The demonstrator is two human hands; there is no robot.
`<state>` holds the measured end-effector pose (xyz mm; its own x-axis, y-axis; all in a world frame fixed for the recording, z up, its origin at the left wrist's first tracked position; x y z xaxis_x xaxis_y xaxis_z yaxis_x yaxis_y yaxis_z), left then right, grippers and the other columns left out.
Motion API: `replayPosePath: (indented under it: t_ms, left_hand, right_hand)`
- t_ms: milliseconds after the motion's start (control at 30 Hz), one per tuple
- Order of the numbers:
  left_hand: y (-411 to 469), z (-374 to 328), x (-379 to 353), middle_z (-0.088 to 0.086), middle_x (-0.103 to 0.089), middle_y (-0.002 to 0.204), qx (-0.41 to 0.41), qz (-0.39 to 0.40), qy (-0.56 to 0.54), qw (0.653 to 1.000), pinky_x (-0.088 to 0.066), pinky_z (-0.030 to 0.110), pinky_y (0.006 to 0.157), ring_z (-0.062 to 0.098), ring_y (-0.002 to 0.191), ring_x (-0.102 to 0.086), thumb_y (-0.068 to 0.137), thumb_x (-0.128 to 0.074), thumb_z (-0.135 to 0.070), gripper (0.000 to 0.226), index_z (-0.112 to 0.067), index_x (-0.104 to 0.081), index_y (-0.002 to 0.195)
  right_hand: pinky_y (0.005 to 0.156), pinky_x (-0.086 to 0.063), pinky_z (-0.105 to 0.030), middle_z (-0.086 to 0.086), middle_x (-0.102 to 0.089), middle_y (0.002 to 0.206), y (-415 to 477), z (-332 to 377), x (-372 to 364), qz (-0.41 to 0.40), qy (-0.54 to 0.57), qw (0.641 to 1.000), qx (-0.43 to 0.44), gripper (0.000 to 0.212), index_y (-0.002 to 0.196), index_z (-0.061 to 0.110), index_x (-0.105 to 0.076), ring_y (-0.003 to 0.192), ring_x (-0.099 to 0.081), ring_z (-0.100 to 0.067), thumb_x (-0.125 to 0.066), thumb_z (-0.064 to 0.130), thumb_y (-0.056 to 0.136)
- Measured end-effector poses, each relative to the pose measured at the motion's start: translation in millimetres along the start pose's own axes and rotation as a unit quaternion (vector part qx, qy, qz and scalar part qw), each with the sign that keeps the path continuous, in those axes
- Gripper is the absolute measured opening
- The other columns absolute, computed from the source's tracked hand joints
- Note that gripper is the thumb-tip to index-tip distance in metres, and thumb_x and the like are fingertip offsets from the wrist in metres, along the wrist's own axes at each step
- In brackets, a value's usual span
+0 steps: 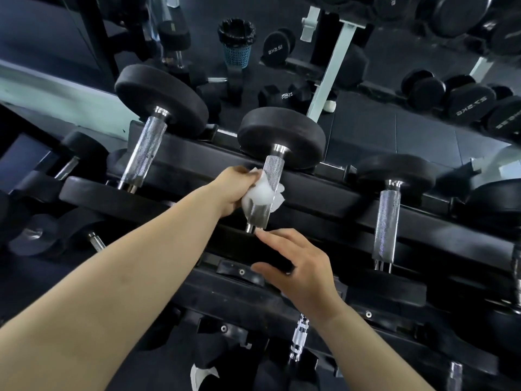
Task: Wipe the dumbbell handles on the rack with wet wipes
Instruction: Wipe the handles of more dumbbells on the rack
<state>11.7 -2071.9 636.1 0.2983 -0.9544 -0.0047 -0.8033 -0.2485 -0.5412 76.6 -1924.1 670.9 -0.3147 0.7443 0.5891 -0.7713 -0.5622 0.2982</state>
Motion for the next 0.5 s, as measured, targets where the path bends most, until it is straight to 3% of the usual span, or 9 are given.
replayPosePath:
  t_ms: [67, 133, 200, 300, 400, 500]
  left_hand:
    - [-6, 6, 4, 0.006, -0.059, 0.076, 0.007, 0.047, 0.068, 0.997, -0.046, 0.016, 0.047, 0.011, 0.061, -0.055, 0.094, -0.049, -0.012, 0.012, -0.007, -0.055, 0.084]
    - [-15, 12, 10, 0.001, -0.058, 0.072, 0.011, 0.086, 0.209, 0.974, -0.044, 0.017, 0.049, 0.010, 0.060, -0.053, 0.090, -0.056, -0.015, 0.012, -0.013, -0.054, 0.078]
    - [-20, 11, 14, -0.001, -0.058, 0.078, 0.011, 0.097, 0.285, 0.953, -0.042, 0.021, 0.059, 0.010, 0.070, -0.054, 0.085, -0.062, -0.032, 0.020, -0.014, -0.055, 0.085]
    - [-24, 7, 12, -0.002, -0.058, 0.102, 0.019, 0.100, 0.302, 0.948, -0.041, 0.027, 0.078, 0.014, 0.096, -0.054, 0.079, -0.062, -0.050, 0.048, -0.016, -0.052, 0.110]
    - [-27, 4, 8, 0.001, -0.059, 0.097, -0.006, 0.095, 0.336, 0.937, -0.046, 0.030, 0.075, 0.016, 0.088, -0.057, 0.073, -0.075, -0.032, 0.048, -0.015, -0.050, 0.110]
    - [-32, -7, 13, 0.002, -0.054, 0.086, -0.063, -0.004, 0.339, 0.939, -0.040, 0.023, 0.057, 0.016, 0.076, -0.051, 0.078, -0.070, -0.013, 0.036, -0.010, -0.056, 0.111]
  right_hand:
    - [0.079, -0.043, -0.004, 0.013, -0.056, 0.107, -1, -1, 0, -0.004, 0.011, 1.000, -0.010, 0.046, 0.114, 0.026, -0.056, 0.093, -0.054, 0.005, -0.060, 0.047, 0.074]
    - [0.079, -0.042, -0.003, 0.012, -0.059, 0.103, 0, -2, 0, -0.007, 0.016, 1.000, -0.012, 0.045, 0.113, 0.024, -0.059, 0.092, -0.055, 0.004, -0.062, 0.043, 0.073]
    - [0.078, -0.044, -0.006, 0.012, -0.060, 0.100, 0, -2, 0, -0.001, 0.017, 1.000, -0.012, 0.045, 0.114, 0.025, -0.058, 0.091, -0.056, 0.002, -0.061, 0.044, 0.073]
    - [0.078, -0.046, -0.011, 0.007, -0.063, 0.098, 1, 0, 1, 0.007, 0.013, 1.000, -0.006, 0.045, 0.114, 0.026, -0.058, 0.090, -0.057, -0.002, -0.061, 0.044, 0.073]
    - [0.080, -0.043, -0.009, 0.005, -0.064, 0.098, 1, 1, 2, 0.018, 0.017, 1.000, -0.017, 0.048, 0.114, 0.021, -0.062, 0.093, -0.055, -0.003, -0.060, 0.045, 0.072]
    - [0.080, -0.039, -0.002, 0.014, -0.059, 0.097, 2, 2, 4, 0.026, 0.021, 0.999, -0.027, 0.051, 0.114, 0.021, -0.063, 0.091, -0.052, 0.010, -0.062, 0.047, 0.069]
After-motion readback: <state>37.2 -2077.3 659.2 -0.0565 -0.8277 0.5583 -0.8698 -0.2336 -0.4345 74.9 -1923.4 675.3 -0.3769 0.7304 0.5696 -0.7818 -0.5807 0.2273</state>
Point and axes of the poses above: each hand's wrist, its own y-axis towards the middle knuckle, its own x-axis out of the back of the hand, z = x × y, the point moved 6 cm from there along y, towards the middle knuckle
